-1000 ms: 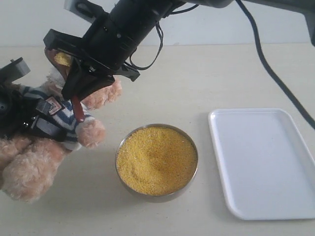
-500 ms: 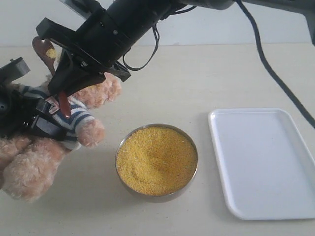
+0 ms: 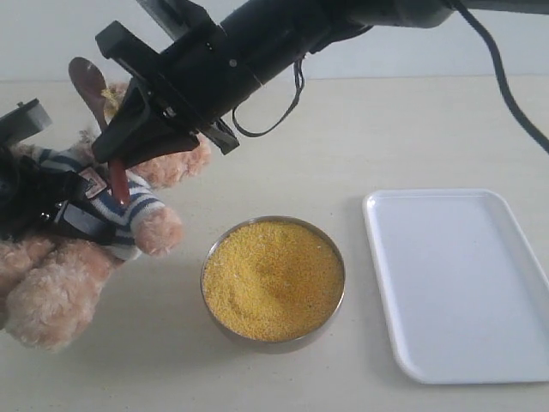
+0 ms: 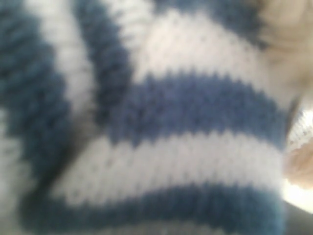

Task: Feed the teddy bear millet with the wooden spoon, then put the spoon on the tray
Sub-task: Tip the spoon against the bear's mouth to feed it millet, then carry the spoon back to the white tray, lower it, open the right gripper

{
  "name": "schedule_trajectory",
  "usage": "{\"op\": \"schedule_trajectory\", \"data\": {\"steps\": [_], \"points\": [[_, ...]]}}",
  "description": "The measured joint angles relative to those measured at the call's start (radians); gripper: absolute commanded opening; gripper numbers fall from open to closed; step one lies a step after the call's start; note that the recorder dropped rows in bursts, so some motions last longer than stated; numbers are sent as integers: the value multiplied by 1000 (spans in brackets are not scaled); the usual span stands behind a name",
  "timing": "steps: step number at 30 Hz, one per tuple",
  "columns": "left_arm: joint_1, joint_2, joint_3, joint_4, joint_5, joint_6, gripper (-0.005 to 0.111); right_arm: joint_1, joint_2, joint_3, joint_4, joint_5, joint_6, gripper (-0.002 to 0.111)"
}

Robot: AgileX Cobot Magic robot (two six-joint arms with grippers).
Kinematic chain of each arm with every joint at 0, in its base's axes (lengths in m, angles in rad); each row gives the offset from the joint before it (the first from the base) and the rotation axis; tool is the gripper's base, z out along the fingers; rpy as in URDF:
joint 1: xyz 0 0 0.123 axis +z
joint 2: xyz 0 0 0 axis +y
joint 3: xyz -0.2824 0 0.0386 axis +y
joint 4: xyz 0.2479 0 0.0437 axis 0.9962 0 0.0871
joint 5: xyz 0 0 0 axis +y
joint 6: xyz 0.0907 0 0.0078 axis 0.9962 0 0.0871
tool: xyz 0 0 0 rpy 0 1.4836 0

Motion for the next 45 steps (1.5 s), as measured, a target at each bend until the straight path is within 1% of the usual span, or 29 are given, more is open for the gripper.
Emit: {"op": "schedule_trajectory", "data": {"steps": [4, 9, 10, 13, 15, 17, 19, 20, 21, 22, 23, 26, 27, 29, 33, 40, 45], "points": [[0, 0, 0, 0, 0, 0, 4, -5, -2, 44, 84, 0, -76, 0], [0, 0, 0, 0, -1, 2, 4, -26, -10, 44, 96, -2, -92, 0], [0, 0, 0, 0, -10, 2, 4, -36, -23, 46, 73, -4, -92, 0], [0, 0, 0, 0, -48, -2, 4, -52, -88, 46, -88, -6, -89, 0], [0, 0, 0, 0, -74, -7, 4, -58, -157, 46, -254, -6, -46, 0], [0, 0, 0, 0, -87, -14, 4, -58, -237, 46, -502, -2, 75, 0], [0, 0, 0, 0, -93, -17, 4, -58, -282, 46, -667, -2, 171, 0], [0, 0, 0, 0, -95, -20, 4, -59, -318, 51, -797, 0, 245, 0], [0, 0, 0, -2, -95, -20, 4, -63, -362, 79, -898, 0, 306, 0], [0, 0, 0, -4, -95, -20, 4, -67, -379, 96, -924, 0, 326, 0], [0, 0, 0, -6, -95, -20, 4, -88, -424, 147, -961, 0, 359, 0], [0, 0, 0, -7, -95, -20, 4, -151, -502, 281, -995, 0, 397, 0], [0, 0, 0, -8, -95, -20, 4, -194, -536, 368, -1022, -5, 422, 0], [0, 0, 0, -12, -95, -20, 4, -221, -565, 450, -1056, -26, 457, 0], [0, 0, 0, -23, -95, -22, 4, -231, -628, 625, -1134, -111, 556, 0], [0, 0, 0, -30, -95, -22, 4, -231, -664, 878, -1148, -342, 684, 0], [0, 0, 0, -30, -97, -22, 4, -231, -665, 993, -1152, -518, 727, 0]]}}
